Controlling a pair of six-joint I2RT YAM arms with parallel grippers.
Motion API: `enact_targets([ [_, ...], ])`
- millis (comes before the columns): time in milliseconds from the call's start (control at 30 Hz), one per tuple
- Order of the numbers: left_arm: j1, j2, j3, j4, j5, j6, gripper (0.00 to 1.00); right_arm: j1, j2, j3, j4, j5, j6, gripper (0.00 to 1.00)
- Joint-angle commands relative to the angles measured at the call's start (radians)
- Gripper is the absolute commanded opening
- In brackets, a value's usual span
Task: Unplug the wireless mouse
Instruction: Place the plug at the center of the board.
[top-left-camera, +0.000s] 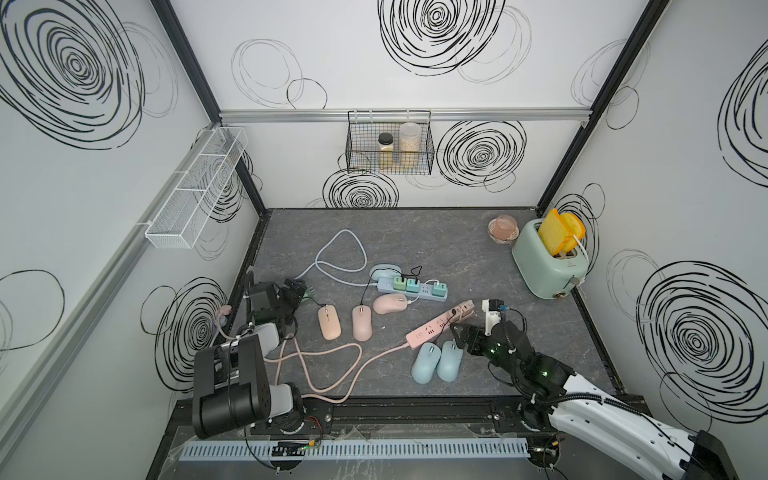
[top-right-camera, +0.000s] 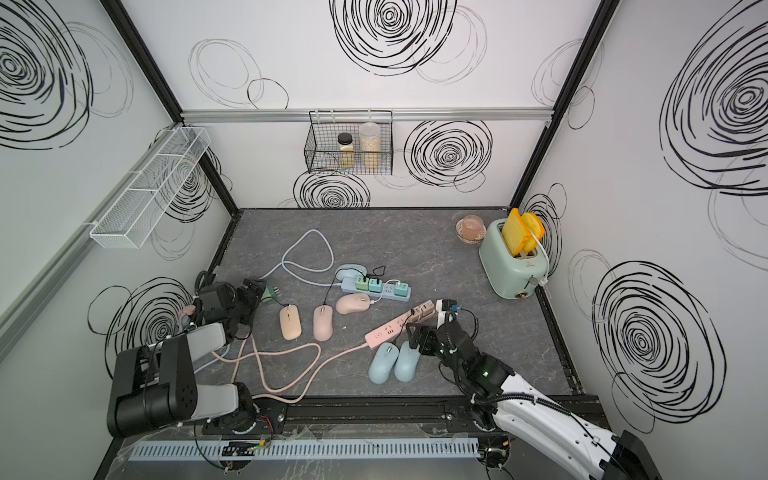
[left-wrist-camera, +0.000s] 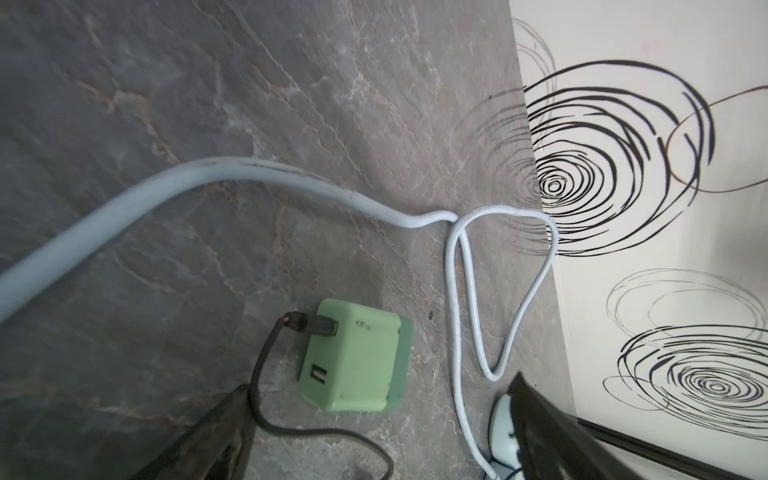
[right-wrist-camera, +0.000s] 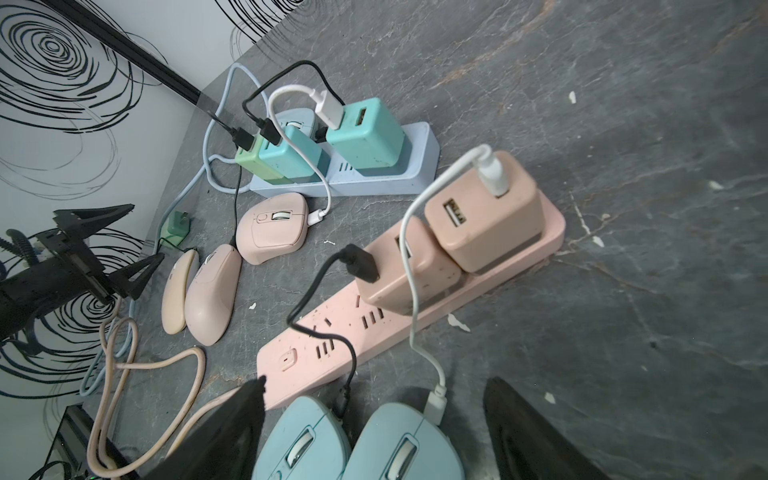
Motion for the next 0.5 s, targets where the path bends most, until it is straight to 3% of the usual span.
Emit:
enact_targets([
  [0,0.014,-0.069,0.031,-0.039,-0.034,-0.011,0.97,0.005,-0.001,0.039,-0.031,0.033,0.023,0.86],
  [267,-0.043,-0.179,0.126,-0.069,0.023,-0.020,0.98,0.003,0.011,0.065,-0.046,0.047,0.028,0.86],
  [467,-0.221,-0.278,0.189,-0.109,0.005,0.035,0.98,0.004,0.027,0.085,-0.063,0.047,0.024,0.86],
])
